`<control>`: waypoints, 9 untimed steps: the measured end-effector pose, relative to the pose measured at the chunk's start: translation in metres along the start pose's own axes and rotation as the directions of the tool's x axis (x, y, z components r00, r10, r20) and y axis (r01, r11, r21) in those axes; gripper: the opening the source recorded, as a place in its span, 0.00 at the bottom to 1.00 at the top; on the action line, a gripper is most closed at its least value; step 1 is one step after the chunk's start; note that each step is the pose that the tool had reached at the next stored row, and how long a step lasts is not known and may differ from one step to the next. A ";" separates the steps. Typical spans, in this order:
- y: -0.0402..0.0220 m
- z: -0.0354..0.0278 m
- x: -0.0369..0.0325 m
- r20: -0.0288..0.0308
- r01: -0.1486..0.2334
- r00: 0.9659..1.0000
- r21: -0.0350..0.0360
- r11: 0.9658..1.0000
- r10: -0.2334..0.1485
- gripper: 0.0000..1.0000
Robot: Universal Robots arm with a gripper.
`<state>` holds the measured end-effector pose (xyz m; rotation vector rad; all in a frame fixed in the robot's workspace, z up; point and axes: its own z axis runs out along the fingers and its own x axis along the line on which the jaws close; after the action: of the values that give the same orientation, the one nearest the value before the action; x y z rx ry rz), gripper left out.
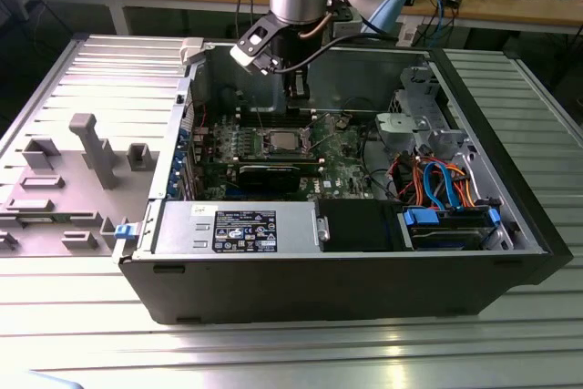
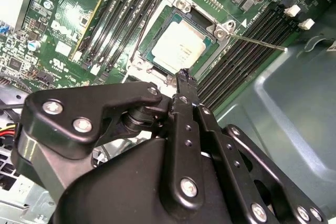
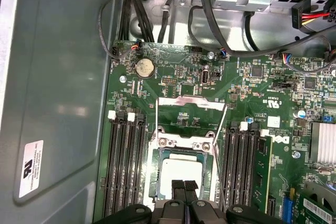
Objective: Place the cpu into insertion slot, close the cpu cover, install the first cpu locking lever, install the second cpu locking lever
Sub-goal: 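Close the cpu cover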
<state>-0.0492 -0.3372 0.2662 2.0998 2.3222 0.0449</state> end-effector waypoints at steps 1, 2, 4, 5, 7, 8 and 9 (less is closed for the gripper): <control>0.0000 -0.0005 0.0000 0.000 0.000 1.000 0.000 1.000 0.000 0.11; 0.0000 -0.0005 0.0000 0.000 0.000 1.000 0.000 1.000 0.000 0.11; 0.0000 -0.0006 0.0000 0.000 0.000 1.000 0.000 1.000 0.000 0.11; 0.0000 -0.0007 0.0000 0.000 0.000 1.000 0.000 1.000 0.000 0.11; 0.0000 -0.0008 0.0000 0.000 0.000 1.000 0.000 1.000 0.000 0.11; 0.0000 -0.0009 0.0000 0.000 0.000 1.000 0.000 1.000 0.000 0.11; 0.0000 -0.0010 0.0000 0.000 0.000 1.000 0.000 1.000 0.000 0.11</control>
<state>-0.0492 -0.3372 0.2671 2.0999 2.3221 0.0450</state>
